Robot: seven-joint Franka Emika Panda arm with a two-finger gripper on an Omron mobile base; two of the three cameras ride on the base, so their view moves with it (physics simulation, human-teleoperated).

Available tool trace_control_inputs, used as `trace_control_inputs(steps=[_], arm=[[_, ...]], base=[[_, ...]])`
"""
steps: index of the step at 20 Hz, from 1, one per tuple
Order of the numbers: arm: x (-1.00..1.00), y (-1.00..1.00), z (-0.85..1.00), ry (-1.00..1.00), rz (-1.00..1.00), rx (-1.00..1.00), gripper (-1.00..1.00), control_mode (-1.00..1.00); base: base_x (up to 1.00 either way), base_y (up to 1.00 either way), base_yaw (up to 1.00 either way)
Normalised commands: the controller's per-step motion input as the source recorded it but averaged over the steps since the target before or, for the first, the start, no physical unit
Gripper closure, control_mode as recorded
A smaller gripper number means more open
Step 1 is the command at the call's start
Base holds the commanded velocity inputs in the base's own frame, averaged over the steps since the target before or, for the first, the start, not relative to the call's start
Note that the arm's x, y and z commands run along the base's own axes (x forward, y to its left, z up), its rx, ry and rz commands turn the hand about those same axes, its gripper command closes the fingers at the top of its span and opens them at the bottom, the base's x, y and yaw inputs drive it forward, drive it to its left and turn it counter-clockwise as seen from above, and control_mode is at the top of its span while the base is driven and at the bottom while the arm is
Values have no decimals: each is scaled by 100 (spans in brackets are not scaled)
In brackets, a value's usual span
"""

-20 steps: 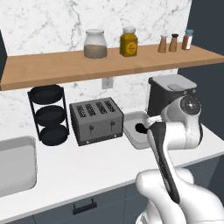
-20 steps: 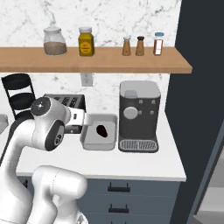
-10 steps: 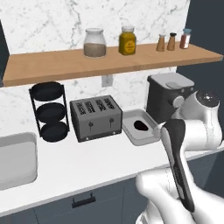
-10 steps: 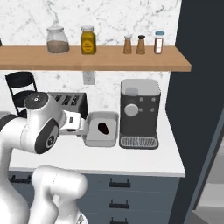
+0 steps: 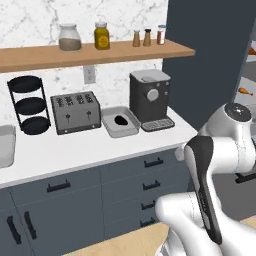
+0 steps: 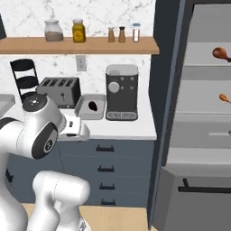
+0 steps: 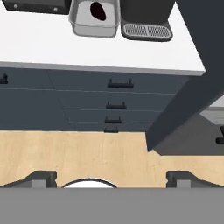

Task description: Place one avocado and one chicken drumstick in each tupperware on the nearby counter, to pack two identical lunches.

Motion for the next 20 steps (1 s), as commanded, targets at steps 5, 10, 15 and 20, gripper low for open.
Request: trace_control_inputs(steps=[5, 10, 15, 20], arm=[[0, 0, 0, 0, 0, 0, -100, 100], [0, 0, 0, 0, 0, 0, -100, 100], [0, 0, 0, 0, 0, 0, -100, 100], [0, 0, 0, 0, 0, 0, -100, 100]], base=[[-6, -100, -4], [4, -100, 0], [15, -100, 0], [29, -82, 1]])
